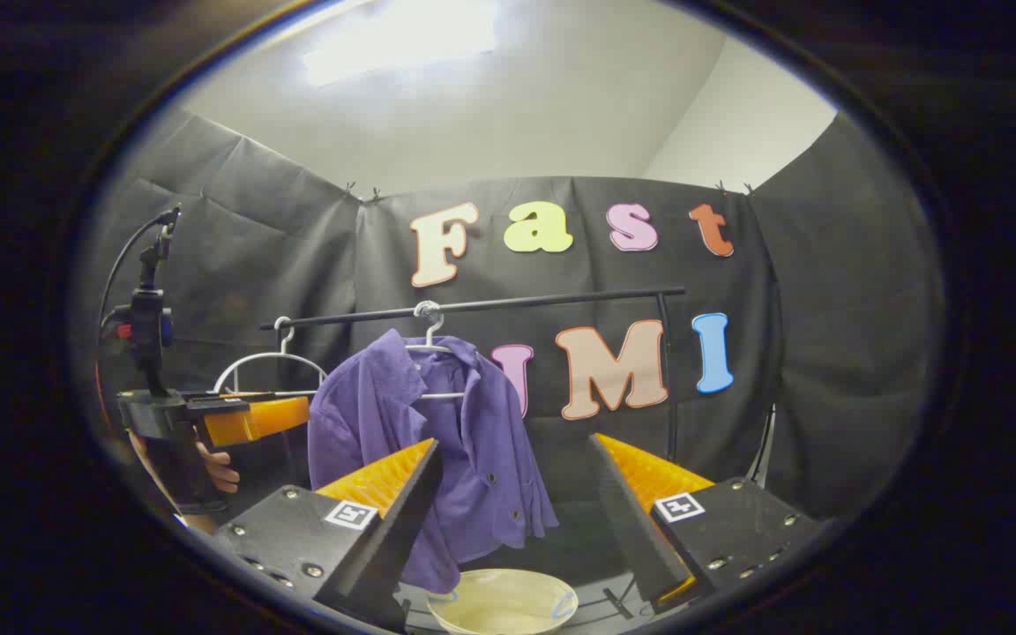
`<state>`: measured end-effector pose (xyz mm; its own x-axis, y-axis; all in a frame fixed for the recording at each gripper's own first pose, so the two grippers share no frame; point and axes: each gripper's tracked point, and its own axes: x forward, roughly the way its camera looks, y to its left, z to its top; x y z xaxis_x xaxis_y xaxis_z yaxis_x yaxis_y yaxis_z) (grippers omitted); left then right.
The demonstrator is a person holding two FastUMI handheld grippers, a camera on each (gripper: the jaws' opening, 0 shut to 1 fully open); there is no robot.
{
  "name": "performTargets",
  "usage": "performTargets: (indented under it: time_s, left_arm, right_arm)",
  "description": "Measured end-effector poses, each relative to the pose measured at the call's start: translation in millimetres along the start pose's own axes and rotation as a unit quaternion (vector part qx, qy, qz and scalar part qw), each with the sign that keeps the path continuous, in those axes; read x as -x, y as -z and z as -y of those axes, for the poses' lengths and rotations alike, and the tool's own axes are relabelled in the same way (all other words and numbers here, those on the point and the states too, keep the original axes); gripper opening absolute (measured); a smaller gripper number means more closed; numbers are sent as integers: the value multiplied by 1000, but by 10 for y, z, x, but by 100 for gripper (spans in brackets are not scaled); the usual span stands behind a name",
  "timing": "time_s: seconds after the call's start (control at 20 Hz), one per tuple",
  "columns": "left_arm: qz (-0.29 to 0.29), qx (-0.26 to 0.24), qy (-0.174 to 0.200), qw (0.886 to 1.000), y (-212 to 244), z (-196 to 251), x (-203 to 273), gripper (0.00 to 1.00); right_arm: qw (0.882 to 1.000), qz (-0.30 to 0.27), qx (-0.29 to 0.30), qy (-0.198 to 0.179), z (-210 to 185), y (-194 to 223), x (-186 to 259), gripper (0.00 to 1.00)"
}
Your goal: Grasp the clothes on the hanger with both hands and then place them into the laundry hamper below.
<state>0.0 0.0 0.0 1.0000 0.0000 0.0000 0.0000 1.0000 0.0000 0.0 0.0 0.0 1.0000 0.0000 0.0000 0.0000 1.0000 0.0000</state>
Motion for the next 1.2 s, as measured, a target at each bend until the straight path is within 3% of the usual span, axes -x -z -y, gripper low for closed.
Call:
performTargets:
  time_s: [0.45, 0.75, 1.2]
  left_arm:
    - [10, 5, -11, 1000, -50, -111, -13, 95]
    - [11, 3, -22, 1000, 34, -186, -47, 92]
    - [-10, -5, -15, 1000, 456, 89, -396, 95]
  right_arm:
    - [1000, -1, -11, -3, -6, -50, -100, 99]
    - [1000, 5, -8, -8, -23, 2, -306, 98]
    - [999, -16, -11, -46, -137, 443, -906, 98]
